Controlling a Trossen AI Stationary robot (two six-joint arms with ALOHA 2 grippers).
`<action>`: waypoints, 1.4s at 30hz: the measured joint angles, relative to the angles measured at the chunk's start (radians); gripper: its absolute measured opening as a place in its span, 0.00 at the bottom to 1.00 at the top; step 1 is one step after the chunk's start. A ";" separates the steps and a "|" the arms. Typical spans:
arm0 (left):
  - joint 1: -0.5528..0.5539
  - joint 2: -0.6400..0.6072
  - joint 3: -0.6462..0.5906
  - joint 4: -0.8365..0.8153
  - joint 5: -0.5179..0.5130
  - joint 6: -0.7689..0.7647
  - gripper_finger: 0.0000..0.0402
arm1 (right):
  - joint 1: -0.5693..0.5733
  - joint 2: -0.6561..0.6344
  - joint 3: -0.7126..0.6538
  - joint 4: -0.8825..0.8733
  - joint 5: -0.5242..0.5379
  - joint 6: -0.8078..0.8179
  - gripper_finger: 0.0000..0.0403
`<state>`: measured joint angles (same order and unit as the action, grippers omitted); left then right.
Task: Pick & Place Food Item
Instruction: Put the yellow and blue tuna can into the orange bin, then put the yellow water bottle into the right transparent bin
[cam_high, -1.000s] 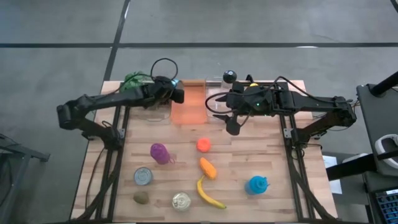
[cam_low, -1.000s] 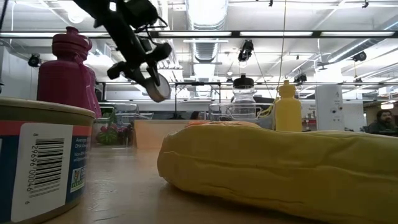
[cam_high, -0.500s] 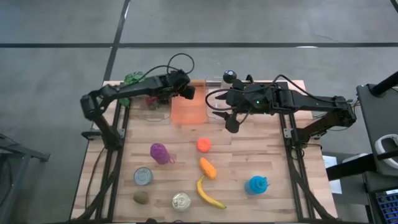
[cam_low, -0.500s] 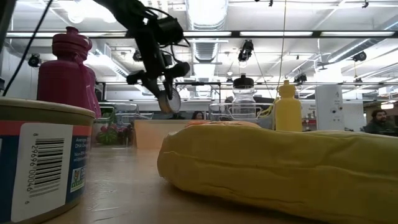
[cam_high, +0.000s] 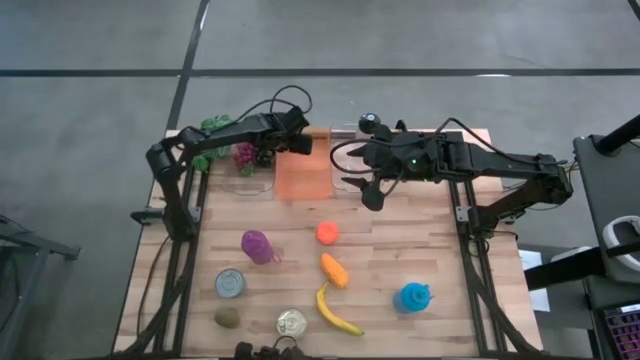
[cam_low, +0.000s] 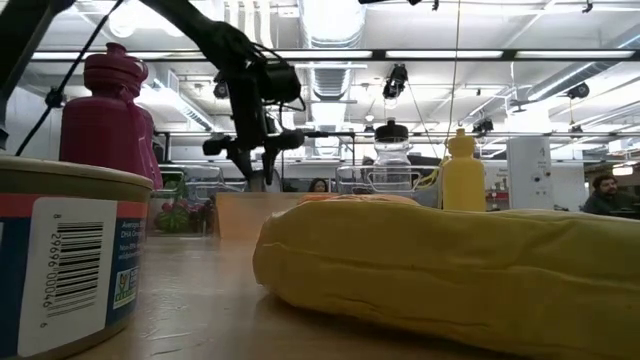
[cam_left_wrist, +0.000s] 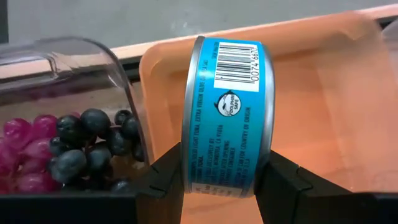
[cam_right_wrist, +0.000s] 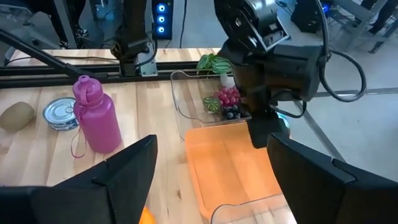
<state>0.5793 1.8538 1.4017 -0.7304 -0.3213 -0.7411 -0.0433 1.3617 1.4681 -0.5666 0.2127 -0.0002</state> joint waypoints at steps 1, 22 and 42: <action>0.000 0.005 0.000 0.000 0.001 0.000 0.36 | 0.000 0.000 0.000 0.000 0.000 0.000 0.76; 0.003 0.075 -0.001 -0.004 0.033 -0.047 0.38 | 0.000 0.000 0.000 -0.005 0.000 0.000 0.71; 0.005 0.057 -0.002 -0.004 0.038 0.057 0.76 | 0.000 0.000 0.000 -0.005 -0.001 0.023 0.77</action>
<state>0.5846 1.9113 1.4002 -0.7341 -0.2832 -0.6836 -0.0429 1.3621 1.4681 -0.5713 0.2119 0.0230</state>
